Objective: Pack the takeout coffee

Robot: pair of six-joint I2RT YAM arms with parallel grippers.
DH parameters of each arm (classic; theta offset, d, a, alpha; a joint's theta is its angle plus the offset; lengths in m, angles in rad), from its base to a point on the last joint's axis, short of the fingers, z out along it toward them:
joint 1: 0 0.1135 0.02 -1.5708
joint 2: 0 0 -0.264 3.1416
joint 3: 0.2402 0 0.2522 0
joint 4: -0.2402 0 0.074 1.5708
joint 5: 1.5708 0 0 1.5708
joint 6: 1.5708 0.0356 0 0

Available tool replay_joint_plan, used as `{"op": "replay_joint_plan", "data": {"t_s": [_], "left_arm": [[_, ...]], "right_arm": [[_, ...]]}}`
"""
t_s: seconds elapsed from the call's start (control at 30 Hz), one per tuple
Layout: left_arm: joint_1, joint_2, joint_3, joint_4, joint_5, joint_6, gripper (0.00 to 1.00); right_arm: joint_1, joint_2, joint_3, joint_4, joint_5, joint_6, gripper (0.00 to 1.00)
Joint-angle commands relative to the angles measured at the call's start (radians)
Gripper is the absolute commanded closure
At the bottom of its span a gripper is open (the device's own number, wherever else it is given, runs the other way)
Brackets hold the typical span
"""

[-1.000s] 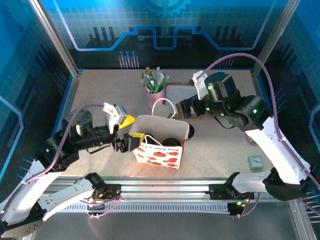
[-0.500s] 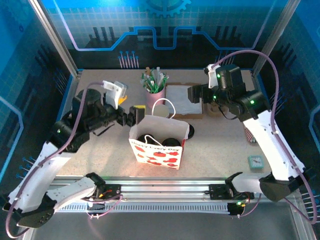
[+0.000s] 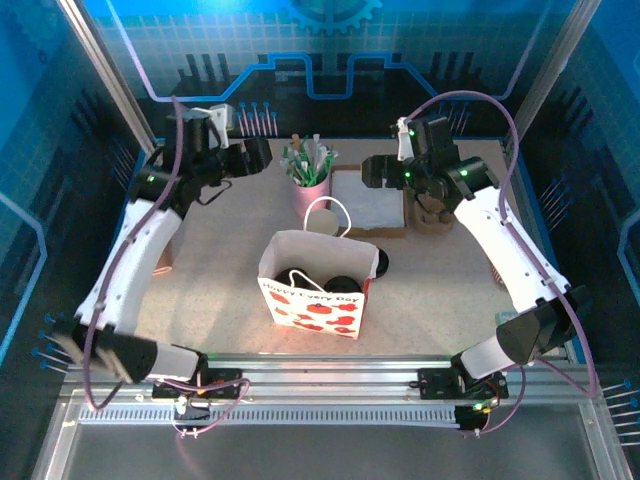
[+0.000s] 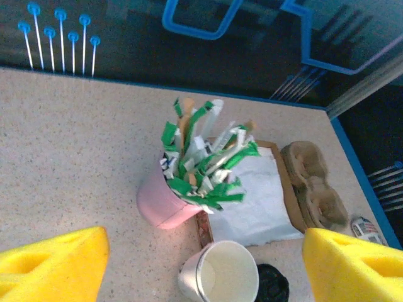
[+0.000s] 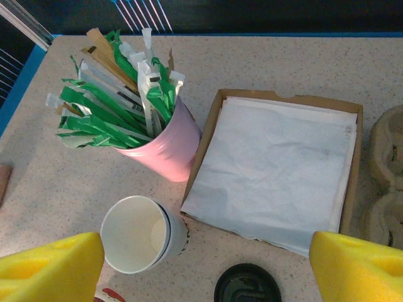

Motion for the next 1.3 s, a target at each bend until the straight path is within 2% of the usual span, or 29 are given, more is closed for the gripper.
{"op": "replay_joint_plan", "data": {"t_s": [0.0, 0.23, 0.47, 0.6, 0.9, 1.17, 1.27], "left_arm": [[0.008, 0.146, 0.121, -0.065, 0.07, -0.039, 0.25], [0.006, 0.435, 0.403, -0.158, 0.143, -0.031, 0.38], [-0.033, 0.622, 0.655, -0.28, 0.12, 0.017, 0.4], [-0.052, 0.702, 0.758, -0.336, 0.101, 0.041, 0.49], [-0.098, 0.713, 0.714, -0.359, 0.047, 0.098, 0.49], [-0.103, 0.731, 0.716, -0.38, -0.006, 0.113, 0.54], [-0.106, 0.737, 0.722, -0.385, -0.023, 0.119, 0.59]], "right_arm": [[-0.019, 0.016, 0.028, 0.044, -0.043, 0.014, 0.15], [-0.015, -0.002, -0.048, 0.079, -0.042, 0.014, 0.15], [-0.009, -0.022, -0.07, 0.087, -0.038, 0.003, 0.15], [-0.005, -0.025, -0.081, 0.095, -0.037, 0.0, 0.15], [-0.003, -0.047, -0.103, 0.099, -0.03, -0.009, 0.14], [0.003, -0.056, -0.124, 0.111, -0.038, -0.01, 0.14], [0.004, -0.057, -0.128, 0.113, -0.038, -0.009, 0.14]]}}
